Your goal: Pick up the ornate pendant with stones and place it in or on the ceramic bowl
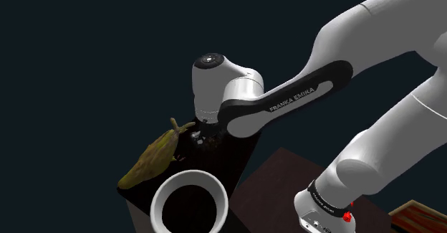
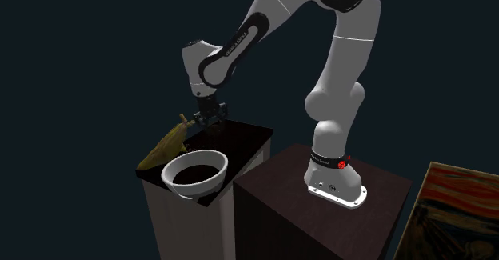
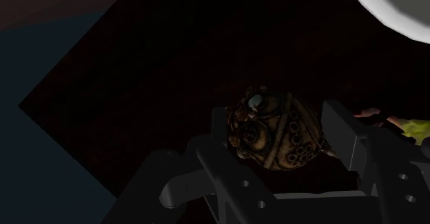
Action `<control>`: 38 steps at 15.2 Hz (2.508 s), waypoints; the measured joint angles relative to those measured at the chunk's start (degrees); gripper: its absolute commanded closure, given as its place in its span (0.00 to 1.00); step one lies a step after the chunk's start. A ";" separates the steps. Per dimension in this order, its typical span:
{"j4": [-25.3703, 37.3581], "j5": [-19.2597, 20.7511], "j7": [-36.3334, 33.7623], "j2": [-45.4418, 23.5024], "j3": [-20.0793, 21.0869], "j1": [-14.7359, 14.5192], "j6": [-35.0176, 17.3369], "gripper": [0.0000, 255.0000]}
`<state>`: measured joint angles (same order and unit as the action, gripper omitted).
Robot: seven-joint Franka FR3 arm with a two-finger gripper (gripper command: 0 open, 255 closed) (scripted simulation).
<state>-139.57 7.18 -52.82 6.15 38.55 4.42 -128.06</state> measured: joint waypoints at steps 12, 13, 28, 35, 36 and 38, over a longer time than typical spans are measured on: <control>3.67 -4.99 1.25 5.41 0.69 -2.34 8.04 1.00; 3.58 -5.34 0.09 5.44 1.46 -2.93 8.08 1.00; 7.95 -3.40 -19.43 -2.28 13.29 -8.73 8.48 1.00; 6.11 2.24 -24.44 -8.18 13.88 -8.79 3.46 1.00; 5.82 2.90 -25.02 -8.80 13.85 -8.85 2.87 1.00; 5.73 3.69 -25.53 -9.54 13.72 -8.88 2.39 1.00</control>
<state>-133.84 10.87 -78.35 -3.39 52.27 -4.46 -125.67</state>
